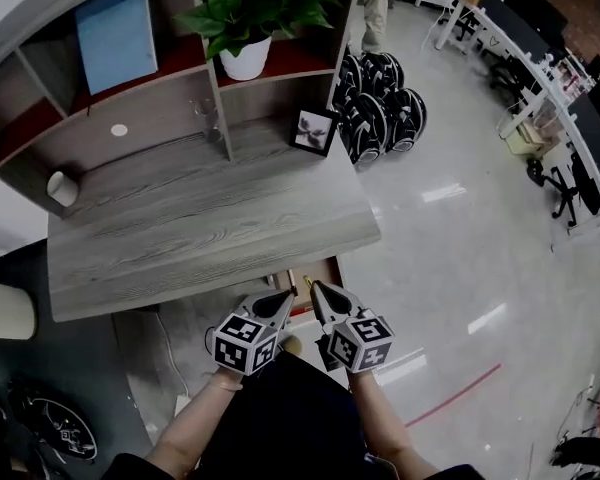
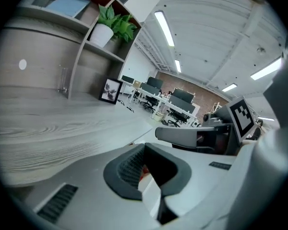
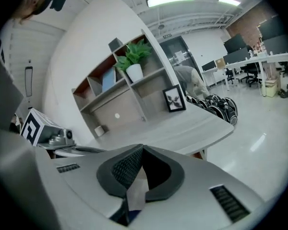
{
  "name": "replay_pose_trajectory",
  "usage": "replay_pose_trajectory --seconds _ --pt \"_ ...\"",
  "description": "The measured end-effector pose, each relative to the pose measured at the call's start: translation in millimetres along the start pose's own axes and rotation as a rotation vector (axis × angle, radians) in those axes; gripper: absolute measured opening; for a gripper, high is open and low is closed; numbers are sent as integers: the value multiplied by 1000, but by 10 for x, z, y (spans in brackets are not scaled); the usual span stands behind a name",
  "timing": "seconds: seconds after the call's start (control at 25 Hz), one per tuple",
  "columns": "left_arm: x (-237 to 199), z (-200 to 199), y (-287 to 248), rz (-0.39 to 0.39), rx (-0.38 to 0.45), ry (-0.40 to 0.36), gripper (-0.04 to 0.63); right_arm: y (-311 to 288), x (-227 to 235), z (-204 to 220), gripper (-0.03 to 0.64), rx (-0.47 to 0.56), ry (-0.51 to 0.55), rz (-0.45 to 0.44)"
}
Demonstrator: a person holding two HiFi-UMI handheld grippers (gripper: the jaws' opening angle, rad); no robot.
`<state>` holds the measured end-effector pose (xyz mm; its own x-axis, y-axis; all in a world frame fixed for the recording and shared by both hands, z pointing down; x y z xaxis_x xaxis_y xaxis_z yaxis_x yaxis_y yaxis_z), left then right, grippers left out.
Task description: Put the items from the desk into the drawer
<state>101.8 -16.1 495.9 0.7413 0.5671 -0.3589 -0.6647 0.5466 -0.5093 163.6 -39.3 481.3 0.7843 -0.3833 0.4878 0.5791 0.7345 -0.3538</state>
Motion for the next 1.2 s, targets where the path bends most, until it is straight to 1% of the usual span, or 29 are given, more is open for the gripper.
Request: replay_pose_trajectory --seconds 0.08,0.24,0.36,0.44,0.52,0.68,0.76,0.96,1.2 --pt "6 -99 125 -19 36 -3 28 69 -128 -95 -11 49 6 -5" --pt "2 -246 366 -56 104 -1 28 305 -287 -326 -11 161 43 17" --pt "1 -311 458 -70 139 -3 28 500 -314 -515 -11 243 89 42" --pt "20 -316 462 -71 149 -7 28 620 -273 -590 -12 275 108 66" --pt "42 -301 455 -69 153 -11 28 728 -170 -596 -12 289 100 100" --pt "74 -284 423 -66 150 -20 28 893 102 -541 -12 300 45 173" --pt "92 -287 417 -67 151 -24 28 958 154 -518 -12 302 33 195" --pt "104 -277 394 -74 149 -32 28 975 81 -519 -12 299 83 209" --pt "112 -236 377 -70 135 -31 28 980 125 -499 -12 299 70 220"
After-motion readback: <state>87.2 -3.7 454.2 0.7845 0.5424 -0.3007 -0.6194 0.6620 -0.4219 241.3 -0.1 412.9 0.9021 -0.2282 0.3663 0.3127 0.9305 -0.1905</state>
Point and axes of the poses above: the fingertips, and each gripper's own axes: y backward along the fingers, x to its right, z out of its underside, the point moved 1 cm from there along y, backward along the fingers, and after that the axes turned 3 degrees about -y, right-handed, at the moved point
